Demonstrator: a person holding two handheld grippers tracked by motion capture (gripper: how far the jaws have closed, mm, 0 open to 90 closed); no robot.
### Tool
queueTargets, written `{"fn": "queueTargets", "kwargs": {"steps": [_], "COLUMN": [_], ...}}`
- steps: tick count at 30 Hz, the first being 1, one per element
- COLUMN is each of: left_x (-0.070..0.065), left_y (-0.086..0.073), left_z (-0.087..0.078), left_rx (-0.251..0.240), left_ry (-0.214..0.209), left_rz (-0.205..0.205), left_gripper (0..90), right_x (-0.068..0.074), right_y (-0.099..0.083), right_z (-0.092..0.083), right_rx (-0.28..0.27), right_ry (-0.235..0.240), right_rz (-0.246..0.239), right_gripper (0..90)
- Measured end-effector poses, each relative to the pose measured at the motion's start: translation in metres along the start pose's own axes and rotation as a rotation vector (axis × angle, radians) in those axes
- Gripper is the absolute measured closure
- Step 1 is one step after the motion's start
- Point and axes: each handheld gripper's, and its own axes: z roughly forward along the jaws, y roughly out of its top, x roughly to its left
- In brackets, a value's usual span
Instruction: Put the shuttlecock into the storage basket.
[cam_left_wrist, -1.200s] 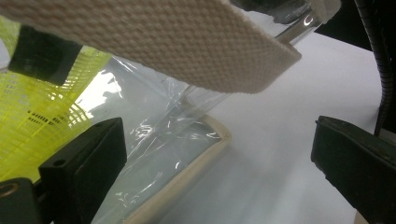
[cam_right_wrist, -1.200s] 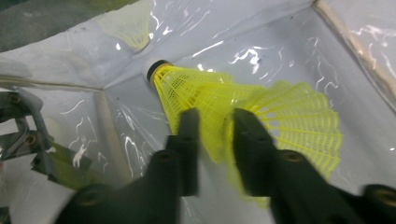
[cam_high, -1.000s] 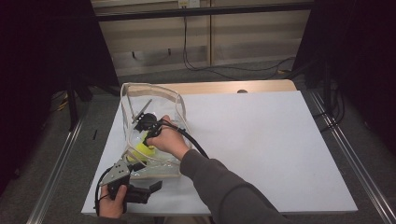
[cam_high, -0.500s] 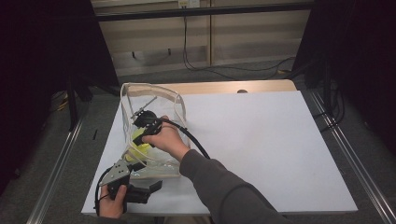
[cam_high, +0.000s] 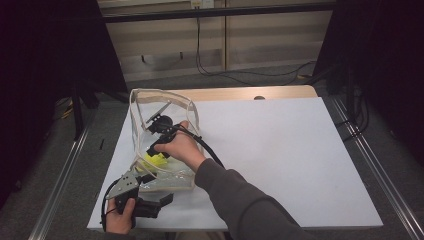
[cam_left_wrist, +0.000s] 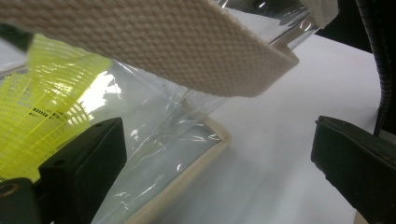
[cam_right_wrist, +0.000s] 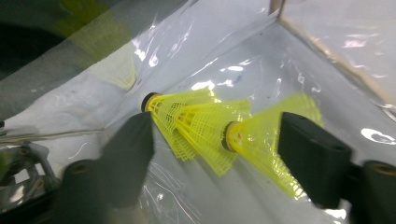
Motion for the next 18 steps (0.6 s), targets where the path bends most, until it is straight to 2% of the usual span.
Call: {"fn": "queueTargets", "kwargs": {"steps": [7,8,9,14,18], "left_x": [-0.001,0.0,0.0,-0.002,-0.001], "left_y": [0.0,0.001,0.001,0.001,0.001], "left_z": [0.001,0.001,0.001,0.001,0.001], "left_rx": [-0.003,0.0,0.0,-0.002,0.002], "left_ry": [0.004,-0.021,-0.02,0.004,-0.013], "left_rz": [0.003,0.006,0.006,0.005,0.007], "left_gripper": [3.1,3.2,3.2,3.1,3.1], "right_x": [0.001,0.001,0.002,0.004,0.003], "right_y": [0.0,0.0,-0.001,-0.003,-0.007], "right_z": [-0.021,-0.024,-0.028,-0.04,-0.049], "right_rx": [-0.018,-0.02,-0.022,-0.044,-0.051], "right_ry": [-0.01,-0.013,-0.012,0.016,0.021], "right_rz": [-0.043,-0.049,-0.053,-0.081,-0.093], "right_gripper": [17.0,15.3,14.5,12.8,12.7]}}
